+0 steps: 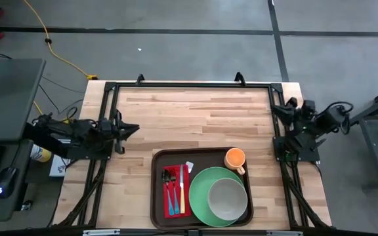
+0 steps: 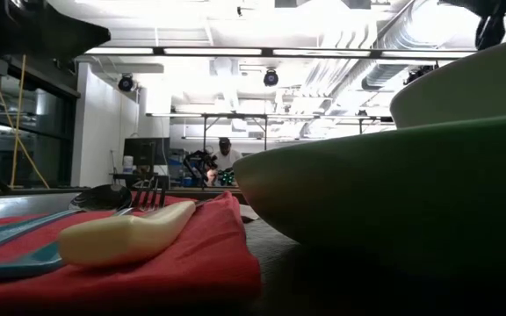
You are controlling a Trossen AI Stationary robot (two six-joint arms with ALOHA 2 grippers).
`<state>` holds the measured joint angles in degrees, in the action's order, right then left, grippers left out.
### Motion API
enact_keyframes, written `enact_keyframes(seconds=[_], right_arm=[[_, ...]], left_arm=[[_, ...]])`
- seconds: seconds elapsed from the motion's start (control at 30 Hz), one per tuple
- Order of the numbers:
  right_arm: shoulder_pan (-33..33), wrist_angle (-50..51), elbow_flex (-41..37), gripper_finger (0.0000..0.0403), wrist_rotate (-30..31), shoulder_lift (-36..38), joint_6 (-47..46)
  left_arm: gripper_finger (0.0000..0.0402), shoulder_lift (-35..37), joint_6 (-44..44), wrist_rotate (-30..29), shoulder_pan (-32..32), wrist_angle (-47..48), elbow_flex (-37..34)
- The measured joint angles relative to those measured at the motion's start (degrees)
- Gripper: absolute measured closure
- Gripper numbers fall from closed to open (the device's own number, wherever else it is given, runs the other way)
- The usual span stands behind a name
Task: Set up tray
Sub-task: Return to Home Position
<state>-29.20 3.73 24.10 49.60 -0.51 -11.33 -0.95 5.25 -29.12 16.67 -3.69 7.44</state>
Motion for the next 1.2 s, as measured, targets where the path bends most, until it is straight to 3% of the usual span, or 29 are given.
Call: enact_keyframes(seconds=[0.33, 0.47, 0.6, 0.73, 0.93, 1.2], right_arm=[[3.5, -1.8, -5.0, 0.0403, -5.0, -0.1, 0.9], [6.8, -6.6, -9.6, 0.0403, -8.3, -0.3, -1.2], [11.1, -14.2, -16.9, 0.0403, -12.5, -0.3, -4.1], [15.1, -20.4, -20.8, 0.0403, -16.2, -0.3, -4.4], [20.1, -18.7, -21.9, 0.0403, -22.1, -0.3, -4.5], [21.8, -17.5, -23.3, 0.0403, -22.1, -0.4, 0.7]], left_arm=[[0.0335, 0.0, 0.3, 20.0, -22.1, 0.4, 0.0], [0.0335, -0.1, -0.3, 28.5, -30.0, 0.0, -0.8], [0.0335, 0.0, -1.3, 32.4, -35.0, 0.0, -2.5], [0.0335, 0.0, -1.1, 33.2, -37.1, -0.1, -3.0], [0.0335, 0.0, 1.8, 31.3, -37.3, 0.1, -3.0], [0.0335, 0.0, 2.0, 28.5, -37.3, 1.5, -3.0]])
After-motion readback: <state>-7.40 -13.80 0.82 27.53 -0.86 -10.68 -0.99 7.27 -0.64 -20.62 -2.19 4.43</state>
